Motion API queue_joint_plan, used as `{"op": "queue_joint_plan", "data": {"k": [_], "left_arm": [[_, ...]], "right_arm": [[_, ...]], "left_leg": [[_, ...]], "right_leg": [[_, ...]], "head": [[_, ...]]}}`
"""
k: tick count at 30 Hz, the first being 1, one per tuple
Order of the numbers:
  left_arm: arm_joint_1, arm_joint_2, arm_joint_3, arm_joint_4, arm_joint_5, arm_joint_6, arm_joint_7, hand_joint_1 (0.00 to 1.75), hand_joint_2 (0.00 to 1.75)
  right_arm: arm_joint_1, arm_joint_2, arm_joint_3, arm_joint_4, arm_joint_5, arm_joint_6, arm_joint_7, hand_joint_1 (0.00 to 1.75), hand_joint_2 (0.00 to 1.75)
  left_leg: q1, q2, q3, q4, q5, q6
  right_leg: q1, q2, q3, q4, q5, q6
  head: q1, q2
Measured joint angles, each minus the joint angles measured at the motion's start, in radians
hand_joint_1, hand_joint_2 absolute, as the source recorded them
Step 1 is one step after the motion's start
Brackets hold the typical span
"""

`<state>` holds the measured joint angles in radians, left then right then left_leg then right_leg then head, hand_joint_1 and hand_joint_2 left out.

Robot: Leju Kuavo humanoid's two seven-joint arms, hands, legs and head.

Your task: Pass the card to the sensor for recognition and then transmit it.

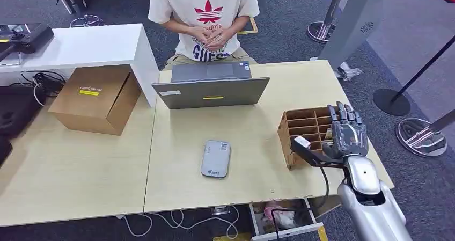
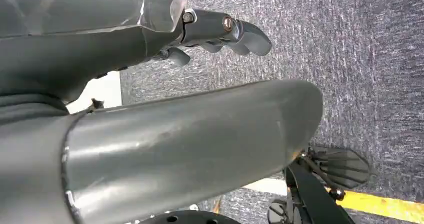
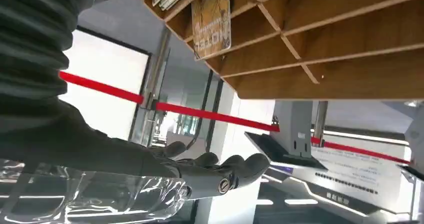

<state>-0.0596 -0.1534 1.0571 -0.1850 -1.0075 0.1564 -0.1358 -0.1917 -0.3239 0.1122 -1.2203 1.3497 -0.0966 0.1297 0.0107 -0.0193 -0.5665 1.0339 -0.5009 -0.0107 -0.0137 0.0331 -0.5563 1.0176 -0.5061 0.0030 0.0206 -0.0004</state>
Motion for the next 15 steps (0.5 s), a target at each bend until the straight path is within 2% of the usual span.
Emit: {"op": "queue_joint_plan", "data": {"k": [10, 15], "left_arm": [[-0.003, -0.004, 0.000, 0.000, 0.000, 0.007, 0.008, 0.00, 0.00], [-0.003, -0.002, 0.000, 0.000, 0.009, 0.019, 0.008, 0.00, 0.00]], "right_arm": [[-0.004, 0.010, 0.000, 0.014, 0.017, -0.104, -0.023, 0.00, 1.75], [-0.005, 0.024, 0.000, 0.025, 0.024, -0.124, -0.046, 0.00, 1.75]], "left_leg": [[0.000, 0.000, 0.000, 0.000, 0.000, 0.000], [0.000, 0.000, 0.000, 0.000, 0.000, 0.000]], "right_leg": [[0.000, 0.000, 0.000, 0.000, 0.000, 0.000], [0.000, 0.000, 0.000, 0.000, 0.000, 0.000]], "head": [[0.000, 0.000], [0.000, 0.000]]}}
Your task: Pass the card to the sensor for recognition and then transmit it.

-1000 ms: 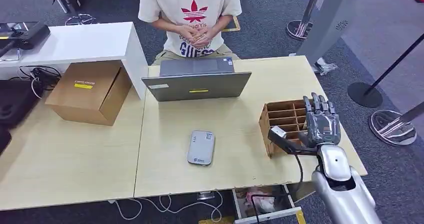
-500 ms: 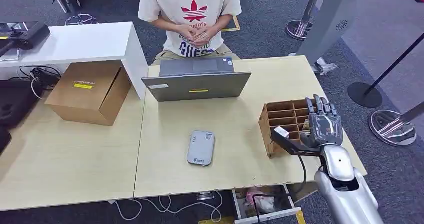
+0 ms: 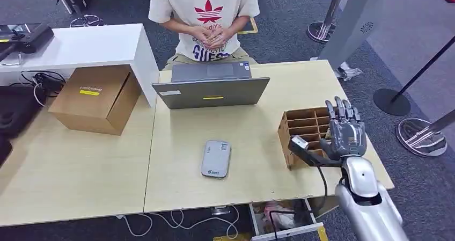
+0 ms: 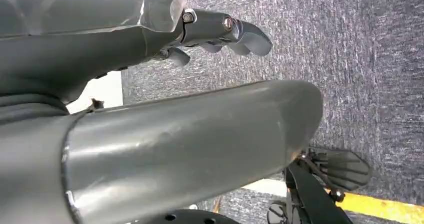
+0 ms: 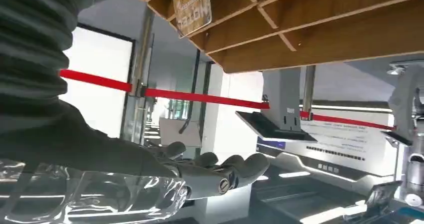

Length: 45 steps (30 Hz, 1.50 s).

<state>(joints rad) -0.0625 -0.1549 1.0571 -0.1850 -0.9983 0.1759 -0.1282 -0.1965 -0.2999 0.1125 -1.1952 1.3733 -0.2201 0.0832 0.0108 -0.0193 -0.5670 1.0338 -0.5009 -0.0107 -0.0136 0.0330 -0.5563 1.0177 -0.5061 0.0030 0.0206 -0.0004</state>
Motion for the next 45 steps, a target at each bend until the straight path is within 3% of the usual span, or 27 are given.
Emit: {"op": "queue_joint_plan", "data": {"k": [3, 10, 21, 24, 31, 35, 41, 45], "left_arm": [[0.000, 0.004, 0.002, 0.000, 0.010, 0.009, 0.000, 0.00, 0.00], [0.000, 0.026, 0.023, 0.000, 0.036, 0.023, -0.006, 0.00, 0.00], [-0.004, 0.039, 0.052, 0.000, 0.056, 0.030, -0.011, 0.00, 0.00], [-0.004, 0.039, 0.052, 0.000, 0.047, 0.029, -0.008, 0.00, 0.00], [-0.004, 0.042, 0.052, 0.000, 0.029, 0.012, -0.002, 0.00, 0.00], [-0.005, 0.047, 0.052, 0.000, 0.026, 0.006, -0.017, 0.00, 0.00], [-0.006, 0.055, 0.052, 0.000, 0.016, 0.003, -0.029, 0.00, 0.00], [-0.007, 0.059, 0.052, 0.000, 0.011, 0.003, -0.029, 0.00, 0.00]], "right_arm": [[-0.011, 0.011, 0.000, 0.018, 0.000, 0.006, -0.012, 0.00, 1.75], [-0.085, 0.026, 0.016, 0.105, -0.040, 0.092, -0.028, 0.00, 1.75], [-0.194, 0.059, 0.067, 0.227, -0.051, 0.081, -0.038, 0.00, 1.75], [-0.207, 0.067, 0.078, 0.241, -0.045, 0.065, -0.018, 0.00, 1.75], [-0.182, 0.071, 0.080, 0.200, -0.018, -0.059, 0.017, 0.00, 1.75], [-0.151, 0.073, 0.074, 0.159, -0.018, -0.069, 0.015, 0.00, 1.75], [-0.119, 0.078, 0.052, 0.122, -0.010, 0.066, 0.036, 0.00, 1.75], [-0.110, 0.077, 0.042, 0.120, -0.010, 0.120, 0.051, 0.00, 1.75]], "left_leg": [[0.000, 0.000, 0.000, 0.000, 0.000, 0.000], [0.000, 0.000, 0.000, 0.000, 0.001, -0.001], [0.000, 0.000, 0.000, 0.000, 0.001, -0.001], [0.000, 0.000, 0.000, 0.000, 0.001, -0.001], [0.000, 0.000, 0.000, 0.000, 0.000, -0.001], [0.000, 0.000, 0.000, 0.000, 0.000, -0.001], [0.000, 0.000, 0.000, 0.000, 0.001, -0.001], [0.000, 0.000, 0.000, 0.000, 0.001, -0.001]], "right_leg": [[0.000, 0.000, 0.000, 0.000, 0.000, 0.000], [0.000, 0.000, 0.000, 0.000, 0.000, 0.000], [0.000, 0.000, 0.000, 0.001, 0.000, 0.000], [0.000, 0.000, 0.000, 0.001, 0.000, 0.000], [0.000, 0.000, 0.000, 0.000, 0.000, 0.000], [0.000, 0.000, 0.000, 0.000, 0.000, 0.000], [0.000, 0.000, 0.000, 0.001, 0.000, 0.000], [0.000, 0.000, 0.000, 0.001, 0.000, 0.000]], "head": [[0.000, 0.000], [0.000, 0.000], [0.000, 0.000], [0.000, 0.000], [0.000, 0.000], [0.000, 0.000], [0.000, 0.000], [0.000, 0.000]]}}
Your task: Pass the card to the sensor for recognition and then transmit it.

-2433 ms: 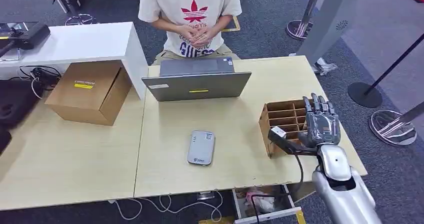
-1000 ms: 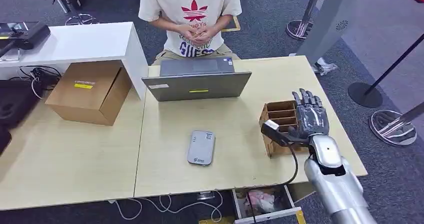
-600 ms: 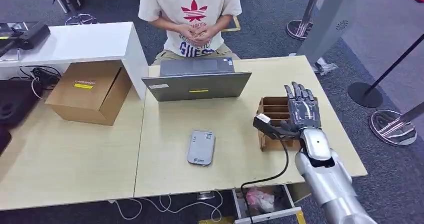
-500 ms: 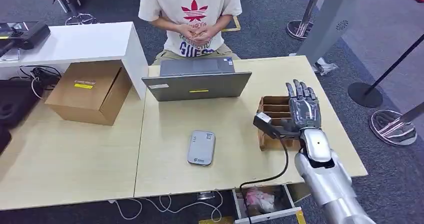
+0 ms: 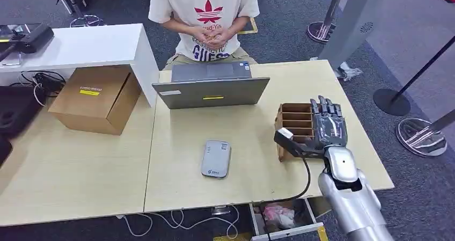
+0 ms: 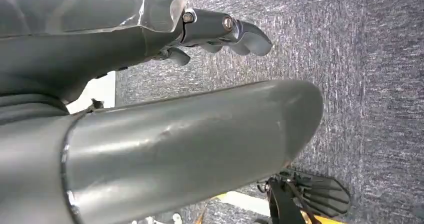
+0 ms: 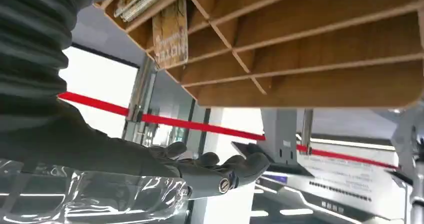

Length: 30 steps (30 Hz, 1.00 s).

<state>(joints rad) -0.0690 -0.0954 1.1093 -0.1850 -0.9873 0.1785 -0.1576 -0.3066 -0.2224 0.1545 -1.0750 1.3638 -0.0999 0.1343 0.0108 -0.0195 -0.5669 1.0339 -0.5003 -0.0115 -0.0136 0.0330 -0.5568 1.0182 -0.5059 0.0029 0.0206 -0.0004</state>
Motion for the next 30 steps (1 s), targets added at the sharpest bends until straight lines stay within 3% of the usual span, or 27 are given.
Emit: {"op": "queue_joint_plan", "data": {"k": [8, 30], "left_arm": [[0.000, 0.002, 0.000, 0.000, 0.000, -0.001, 0.019, 0.00, 0.00], [0.000, -0.002, 0.000, 0.000, -0.012, 0.000, 0.018, 0.00, 0.00]], "right_arm": [[0.003, -0.004, -0.020, 0.000, -0.004, 0.046, 0.020, 0.00, 1.75], [0.040, -0.021, -0.047, -0.069, 0.024, 0.074, 0.092, 0.00, 1.75]], "left_leg": [[0.000, 0.000, 0.000, 0.000, 0.000, 0.000], [0.000, 0.000, 0.000, 0.000, 0.000, 0.000]], "right_leg": [[0.000, 0.000, 0.000, 0.000, 0.000, 0.000], [0.000, 0.000, 0.000, 0.000, 0.000, 0.000]], "head": [[0.000, 0.000], [0.000, 0.000]]}}
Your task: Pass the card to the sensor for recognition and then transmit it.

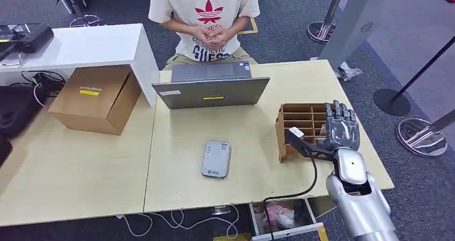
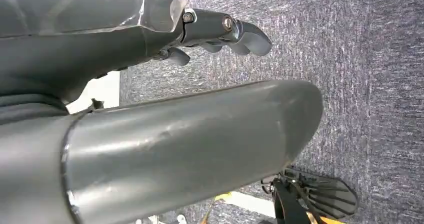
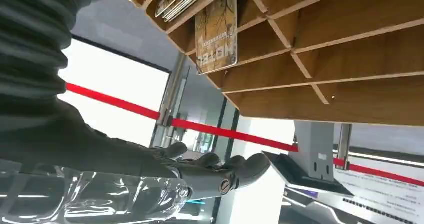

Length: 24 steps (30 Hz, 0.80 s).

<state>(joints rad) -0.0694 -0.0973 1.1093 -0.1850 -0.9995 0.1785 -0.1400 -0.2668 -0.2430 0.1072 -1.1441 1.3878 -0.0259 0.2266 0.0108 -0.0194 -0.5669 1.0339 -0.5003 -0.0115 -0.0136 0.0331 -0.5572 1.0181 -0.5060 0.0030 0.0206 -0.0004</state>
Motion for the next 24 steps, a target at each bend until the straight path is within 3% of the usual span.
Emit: {"op": "queue_joint_plan", "data": {"k": [20, 24], "left_arm": [[-0.005, -0.008, 0.000, 0.000, -0.006, -0.001, -0.008, 0.00, 0.00], [-0.005, -0.009, 0.000, 0.000, -0.006, -0.001, -0.005, 0.00, 0.00]], "right_arm": [[0.014, -0.005, -0.032, -0.038, 0.005, 0.026, -0.001, 0.00, 1.75], [0.016, -0.006, -0.041, -0.039, 0.005, 0.026, -0.010, 0.09, 1.75]], "left_leg": [[0.000, 0.000, 0.000, 0.000, 0.000, 0.000], [0.000, 0.000, 0.000, 0.000, 0.000, 0.000]], "right_leg": [[0.000, 0.000, 0.000, 0.000, 0.000, 0.000], [0.000, 0.000, 0.000, 0.000, 0.000, 0.000]], "head": [[0.000, 0.000], [0.000, 0.000]]}}
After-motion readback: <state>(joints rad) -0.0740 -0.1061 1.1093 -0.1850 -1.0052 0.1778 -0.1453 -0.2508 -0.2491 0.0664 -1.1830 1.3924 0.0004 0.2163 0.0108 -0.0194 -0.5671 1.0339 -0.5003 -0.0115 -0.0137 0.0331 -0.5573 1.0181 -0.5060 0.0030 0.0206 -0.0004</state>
